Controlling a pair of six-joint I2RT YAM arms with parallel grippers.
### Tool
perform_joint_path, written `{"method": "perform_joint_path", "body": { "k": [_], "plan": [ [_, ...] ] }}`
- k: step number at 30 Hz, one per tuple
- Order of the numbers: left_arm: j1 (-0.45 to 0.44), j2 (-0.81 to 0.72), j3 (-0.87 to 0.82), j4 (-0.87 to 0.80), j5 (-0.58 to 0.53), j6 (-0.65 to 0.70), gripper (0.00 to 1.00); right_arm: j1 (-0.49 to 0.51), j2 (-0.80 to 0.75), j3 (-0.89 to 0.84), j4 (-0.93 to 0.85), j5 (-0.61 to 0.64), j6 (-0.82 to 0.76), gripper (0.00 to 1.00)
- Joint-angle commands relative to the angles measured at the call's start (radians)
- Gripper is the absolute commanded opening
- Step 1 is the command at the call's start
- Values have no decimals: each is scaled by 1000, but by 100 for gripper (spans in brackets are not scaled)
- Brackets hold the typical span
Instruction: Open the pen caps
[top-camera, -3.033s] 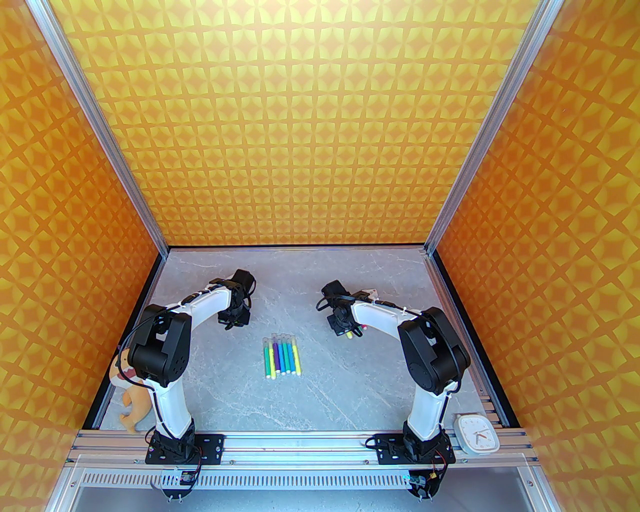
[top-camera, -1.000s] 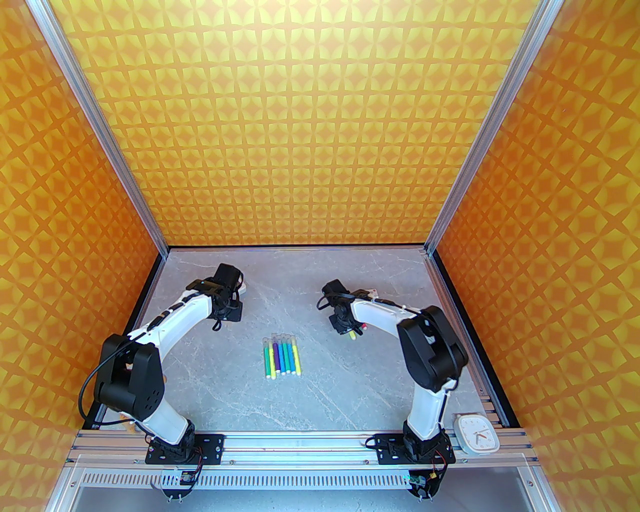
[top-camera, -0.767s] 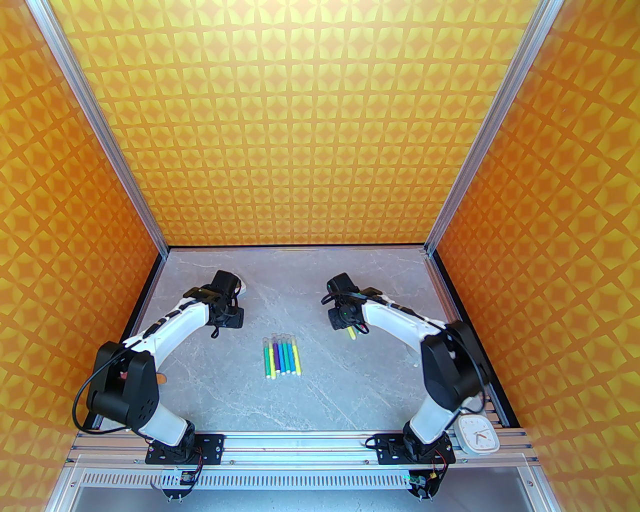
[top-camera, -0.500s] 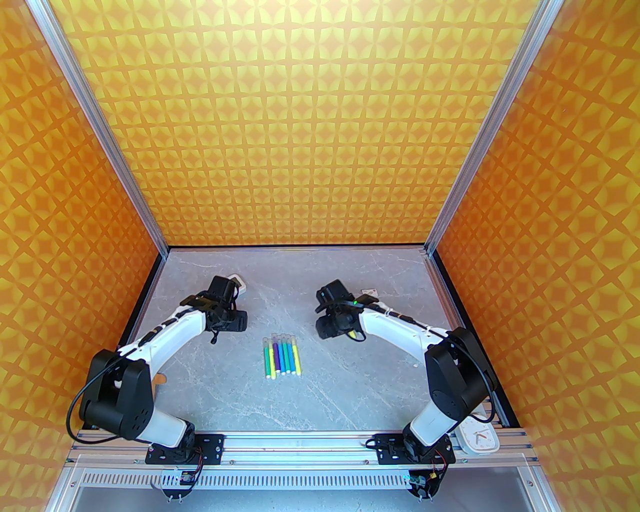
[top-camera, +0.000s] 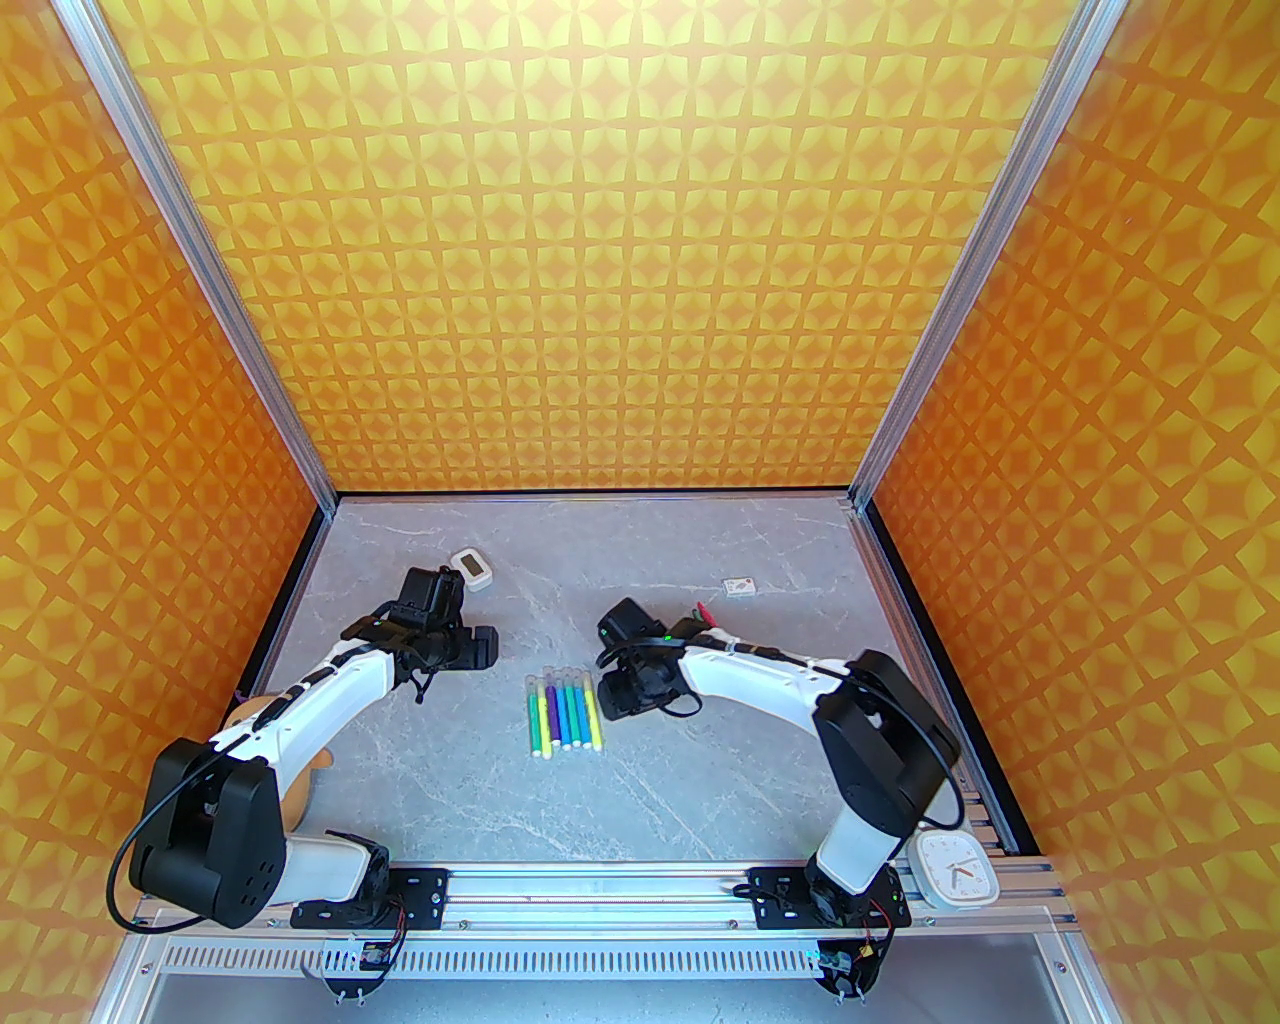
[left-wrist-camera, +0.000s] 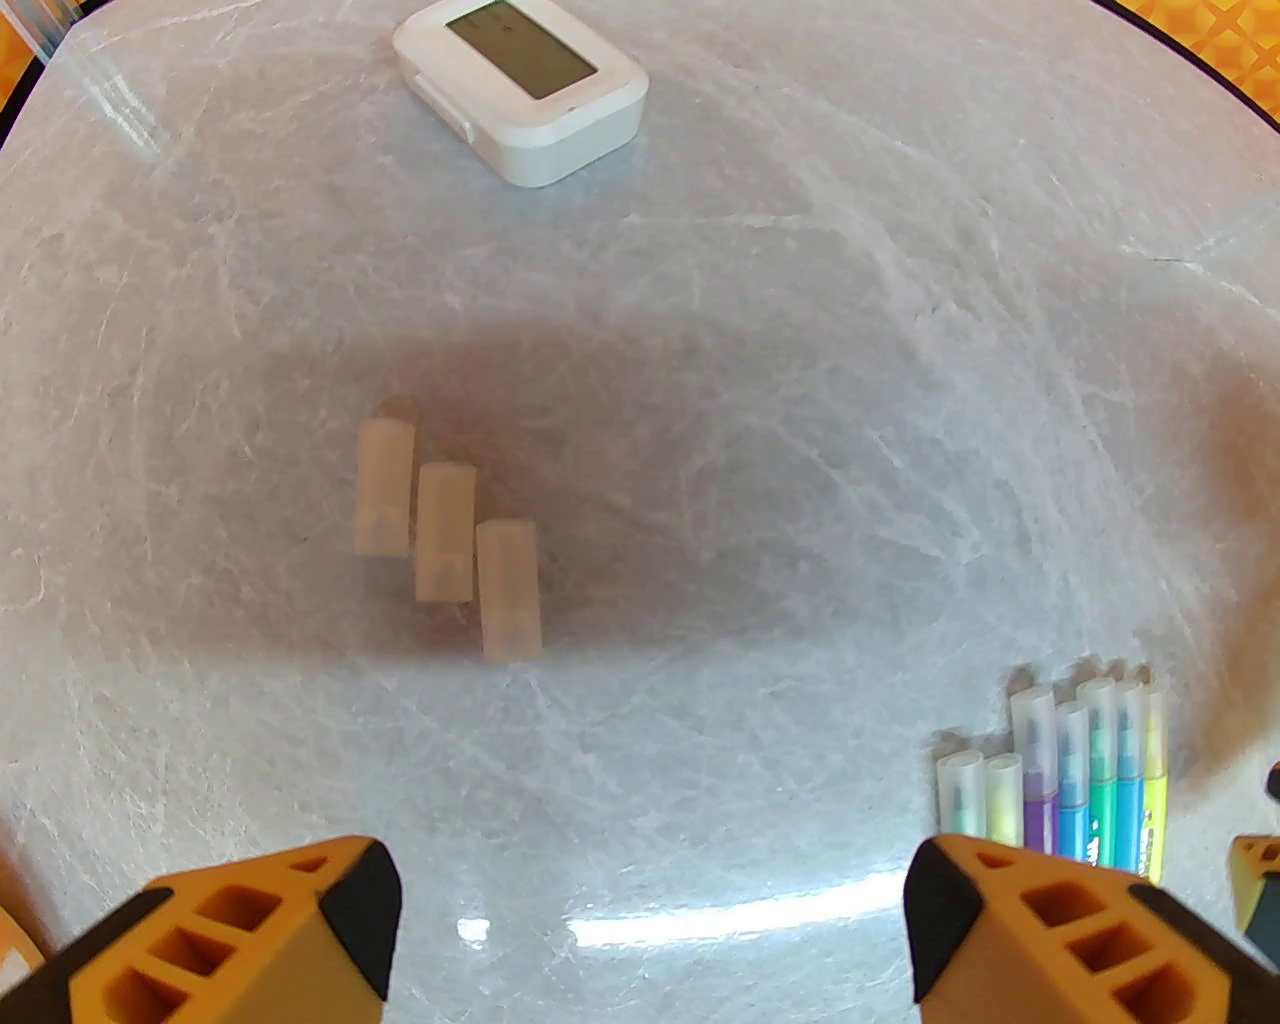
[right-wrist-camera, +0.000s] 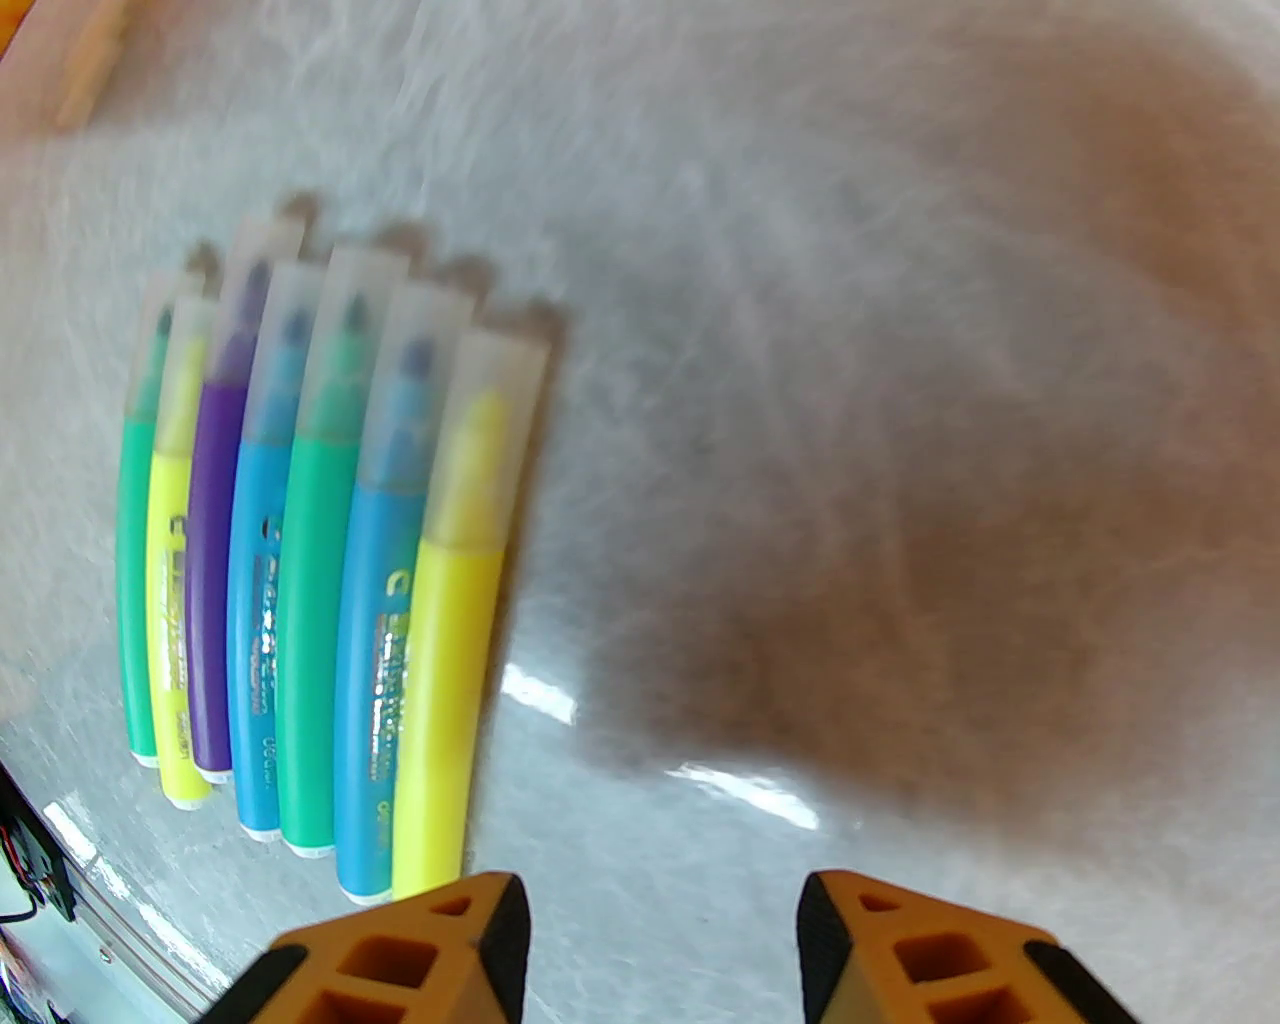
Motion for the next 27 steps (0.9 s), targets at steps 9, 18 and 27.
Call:
{"method": "perform_joint_path", "body": {
  "k": [9, 18, 27],
  "plan": [
    [22, -25, -29, 46, 29, 4, 88, 47, 71, 90, -20, -38, 33, 49],
    [29, -28, -37, 45, 29, 8, 88, 56, 105, 88, 2, -68, 41, 47],
    [30, -32, -45, 47, 30, 7, 88, 59, 124, 75, 7, -78, 49, 45]
  ]
}}
